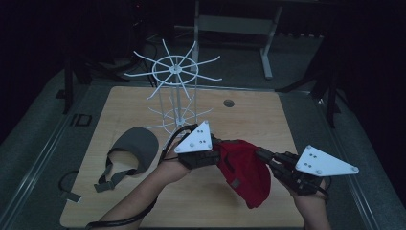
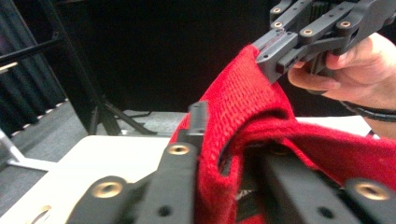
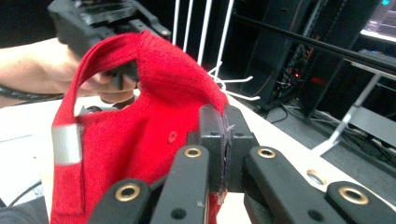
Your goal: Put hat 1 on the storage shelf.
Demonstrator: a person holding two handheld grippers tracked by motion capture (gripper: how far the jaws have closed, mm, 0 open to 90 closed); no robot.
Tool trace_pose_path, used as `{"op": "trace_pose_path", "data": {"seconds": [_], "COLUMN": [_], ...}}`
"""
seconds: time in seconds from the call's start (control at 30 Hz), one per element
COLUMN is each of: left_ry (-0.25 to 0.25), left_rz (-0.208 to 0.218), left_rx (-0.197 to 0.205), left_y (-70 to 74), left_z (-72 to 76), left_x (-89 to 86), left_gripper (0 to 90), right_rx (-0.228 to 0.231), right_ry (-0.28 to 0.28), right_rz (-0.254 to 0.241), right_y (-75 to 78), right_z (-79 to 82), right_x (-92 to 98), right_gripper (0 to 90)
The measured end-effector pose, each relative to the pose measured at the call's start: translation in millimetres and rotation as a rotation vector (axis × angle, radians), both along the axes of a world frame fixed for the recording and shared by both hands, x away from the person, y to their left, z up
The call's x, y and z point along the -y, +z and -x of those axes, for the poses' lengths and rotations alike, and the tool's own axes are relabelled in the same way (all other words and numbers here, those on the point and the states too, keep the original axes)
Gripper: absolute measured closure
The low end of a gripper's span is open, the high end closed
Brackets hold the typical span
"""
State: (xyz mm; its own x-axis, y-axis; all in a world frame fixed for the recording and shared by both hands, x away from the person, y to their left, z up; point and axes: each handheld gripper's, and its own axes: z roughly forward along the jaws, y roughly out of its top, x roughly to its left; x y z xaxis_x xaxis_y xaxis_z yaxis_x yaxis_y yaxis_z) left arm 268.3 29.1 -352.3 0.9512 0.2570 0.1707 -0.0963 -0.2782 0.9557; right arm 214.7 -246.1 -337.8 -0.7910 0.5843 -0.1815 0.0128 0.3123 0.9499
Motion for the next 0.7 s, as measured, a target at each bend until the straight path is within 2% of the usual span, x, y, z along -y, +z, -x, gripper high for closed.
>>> {"op": "trace_pose_path", "data": {"seconds": [0.1,0.2,0.4,0.7], "left_ry": [0.010,0.024,0.047,0.106], "left_rz": [-0.011,-0.014,-0.010,0.027], "left_rx": [0.007,0.004,0.004,-0.002], "left_y": [-0.3,-0.6,-2.6,-5.0], "left_z": [2.3,3.1,4.8,9.2], "left_x": [-1.3,-3.6,-9.2,-26.6], "left_gripper": [61.9,54.6,48.0,46.9], "right_rx": [-0.002,-0.008,-0.002,-0.005], "right_ry": [-0.026,-0.048,-0.080,-0.086], "right_rz": [-0.011,-0.025,-0.022,-0.027], "right_y": [1.3,2.6,4.8,8.0], "right_z": [-0.6,-2.0,-2.1,-0.3], "right_x": [3.4,6.5,6.8,8.7], "right_gripper": [89.2,89.2,89.1,89.2]}}
